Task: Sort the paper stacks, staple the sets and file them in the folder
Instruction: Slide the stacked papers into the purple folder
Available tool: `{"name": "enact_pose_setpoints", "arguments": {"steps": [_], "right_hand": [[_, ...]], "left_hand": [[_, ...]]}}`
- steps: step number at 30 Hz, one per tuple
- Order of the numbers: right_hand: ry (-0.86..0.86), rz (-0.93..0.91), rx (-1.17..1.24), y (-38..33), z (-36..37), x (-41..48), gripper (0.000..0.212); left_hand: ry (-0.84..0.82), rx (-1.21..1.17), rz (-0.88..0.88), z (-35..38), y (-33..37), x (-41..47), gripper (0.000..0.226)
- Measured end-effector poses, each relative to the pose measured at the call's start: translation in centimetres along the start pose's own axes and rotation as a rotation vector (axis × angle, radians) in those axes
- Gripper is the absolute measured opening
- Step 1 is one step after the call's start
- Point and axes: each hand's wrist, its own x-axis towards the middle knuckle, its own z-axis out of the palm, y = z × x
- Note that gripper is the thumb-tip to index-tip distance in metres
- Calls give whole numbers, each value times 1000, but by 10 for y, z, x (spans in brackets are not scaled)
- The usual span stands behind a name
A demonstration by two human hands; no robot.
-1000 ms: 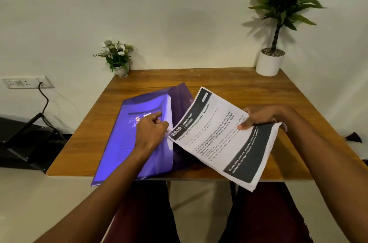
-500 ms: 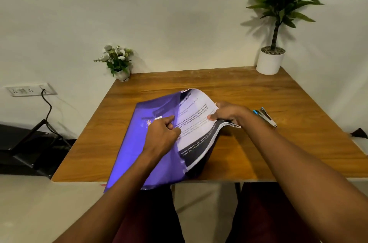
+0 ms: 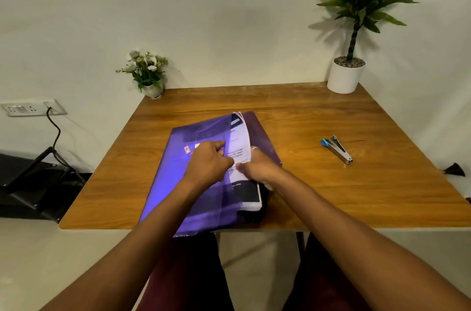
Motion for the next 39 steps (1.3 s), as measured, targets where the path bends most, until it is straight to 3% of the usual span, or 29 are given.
{"name": "enact_pose_setpoints", "arguments": {"steps": [2, 5, 7, 10, 11, 14, 18, 21, 26, 28, 32, 34, 36, 39], "right_hand": [[-61, -18, -34, -13, 11, -22, 27], [-122, 2, -113, -31, 15, -46, 12], [-153, 21, -152, -45, 10, -56, 8], [-201, 51, -408, -51, 9, -56, 71], [-197, 49, -451, -48, 14, -53, 82], [-164, 33, -540, -34, 28, -38, 93], [-141, -5, -624, -23, 33, -23, 102], [-120, -33, -547, -16, 32, -21, 108], [19, -139, -441, -6, 34, -23, 98], [0, -182, -481, -4, 31, -19, 89], [-110, -124, -455, -12, -13, -26, 58], [-14, -132, -375, -13, -41, -32, 33], [290, -147, -389, -1, -61, -31, 20], [514, 21, -499, 19, -67, -22, 43]], "left_hand": [[23, 20, 16, 4, 1, -2, 33], [40, 39, 8, 10, -1, -3, 29], [27, 39, -21, 13, -3, -3, 9], [42, -15, -58, 15, -6, -1, 39], [52, -41, -62, 15, -6, -1, 47], [64, -138, -69, 21, -6, 1, 59], [83, -143, -74, 25, -12, 3, 27], [60, -170, -74, 25, -16, 4, 16], [67, -275, -46, 29, -22, 8, 11], [60, -334, -46, 30, -20, 7, 20], [40, -450, -20, 38, -15, 7, 13], [-1, -540, 17, 44, -17, 10, 17], [17, -537, 78, 48, -25, 12, 23], [266, -82, 260, 43, -58, 17, 49]]}}
